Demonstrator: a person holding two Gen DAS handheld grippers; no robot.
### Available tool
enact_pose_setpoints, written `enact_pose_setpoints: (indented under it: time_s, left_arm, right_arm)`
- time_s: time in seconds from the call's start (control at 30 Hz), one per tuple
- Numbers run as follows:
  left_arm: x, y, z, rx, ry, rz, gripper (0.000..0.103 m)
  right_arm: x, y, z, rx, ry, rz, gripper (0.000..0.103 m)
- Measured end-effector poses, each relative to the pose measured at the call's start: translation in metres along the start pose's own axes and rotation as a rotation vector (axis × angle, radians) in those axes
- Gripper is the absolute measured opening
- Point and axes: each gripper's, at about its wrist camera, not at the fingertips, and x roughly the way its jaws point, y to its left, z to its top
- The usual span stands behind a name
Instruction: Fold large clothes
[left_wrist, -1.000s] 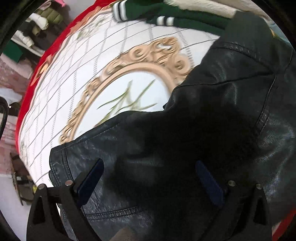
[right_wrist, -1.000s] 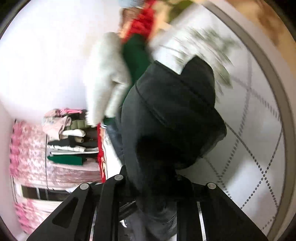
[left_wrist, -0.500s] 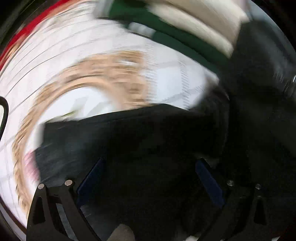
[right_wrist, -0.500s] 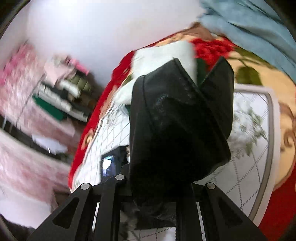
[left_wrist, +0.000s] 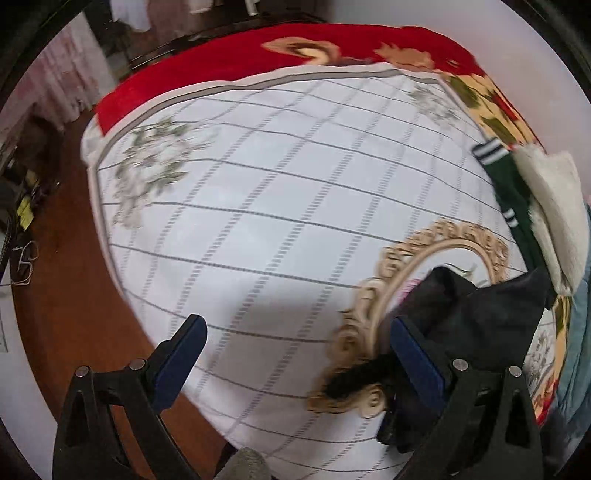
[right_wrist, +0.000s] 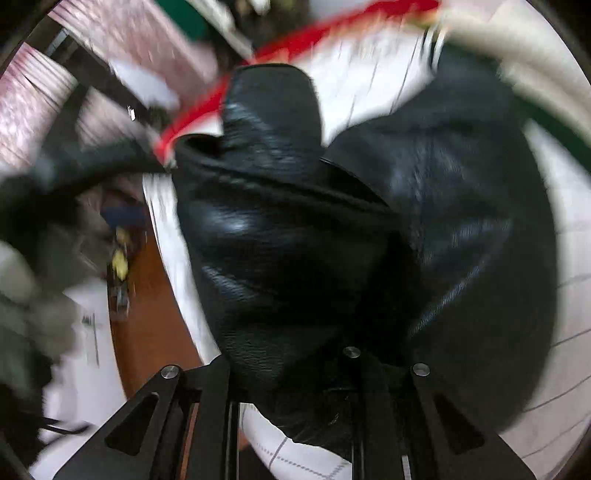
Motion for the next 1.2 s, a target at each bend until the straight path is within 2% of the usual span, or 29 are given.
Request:
enact_pose_setpoints:
  time_s: [0.03,0.13,0.17,0.2,0.23,0.27,0.37,0.43,0.5,0.57,0.67,0.73,0.8,0.87,0.93,0.97,1.0,1.07,1.13,1.2]
  left_arm:
    - [0.0,-0.003,-0.002,-0.008,-0.005,0.005,0.101]
    - [-0.01,-0.003,0.001,-0.02,-0.032,-0.002,0.101]
    - [-0.016,-0.007,0.001,-0.019,-0.04,-0.019,0.101]
    - [-0.023,-0.011,0.002,-0.021,-0.05,-0.04,0.101]
    - [-0.031,-0.016,0.004,-0.021,-0.059,-0.069,0.101]
    - [-0.036,-0.024,0.006,-0.017,-0.066,-0.091,0.101]
    - [-0.05,-0.046,0.009,0.013,-0.096,-0.132,0.101]
    - [-0.049,-0.059,0.008,0.046,-0.102,-0.119,0.101]
    - [-0.04,-0.07,0.005,0.084,-0.094,-0.099,0.101]
    - [-0.031,-0.077,0.0,0.106,-0.081,-0.07,0.101]
    - [-0.024,-0.083,-0.007,0.132,-0.075,-0.039,0.101]
    - [-0.016,-0.088,-0.015,0.156,-0.069,-0.017,0.101]
    - [-0.005,-0.092,-0.023,0.179,-0.042,0.003,0.101]
    - [0.007,-0.093,-0.032,0.189,-0.007,0.015,0.101]
    - [0.014,-0.094,-0.037,0.183,0.018,0.015,0.101]
    - [0.016,-0.094,-0.038,0.181,0.022,0.015,0.101]
    - [0.019,-0.095,-0.039,0.18,0.01,0.016,0.101]
    - [0.026,-0.097,-0.041,0.193,0.015,0.033,0.101]
    - [0.032,-0.098,-0.042,0.206,0.017,0.051,0.101]
    - [0.039,-0.098,-0.044,0.23,0.026,0.075,0.101]
  right_arm:
    - [0.016,0.002,-0.002,0.008,0.051,0.002,0.022]
    - [0.01,0.009,0.003,0.011,0.063,0.018,0.032]
    - [0.001,0.009,0.005,0.02,0.067,0.051,0.047]
    - [-0.006,0.01,0.004,0.032,0.079,0.086,0.068]
    - [-0.018,0.01,0.002,0.04,0.095,0.136,0.074]
    - [-0.028,0.012,-0.001,0.034,0.117,0.143,0.078]
    - [-0.065,0.0,-0.005,0.082,0.092,0.171,0.078]
    - [-0.093,-0.028,-0.001,0.196,0.028,0.152,0.074]
    - [-0.1,-0.055,0.009,0.262,-0.018,0.101,0.036]
    - [-0.085,-0.082,0.033,0.312,-0.007,0.0,0.028]
    - [-0.043,-0.104,0.061,0.34,0.02,-0.043,0.028]
    - [0.015,-0.105,0.074,0.309,0.129,-0.073,0.028]
    - [0.043,-0.104,0.07,0.292,0.158,-0.064,0.029]
    - [0.037,-0.103,0.075,0.292,0.18,-0.052,0.029]
    - [0.011,-0.106,0.082,0.345,0.195,0.052,0.029]
    - [-0.011,-0.112,0.082,0.387,0.162,0.098,0.029]
    - [-0.029,-0.115,0.083,0.41,0.118,0.106,0.029]
    - [-0.046,-0.122,0.093,0.433,0.064,0.143,0.029]
    - [-0.038,-0.122,0.108,0.434,0.066,0.162,0.029]
    - [0.001,-0.123,0.131,0.434,0.092,0.146,0.031]
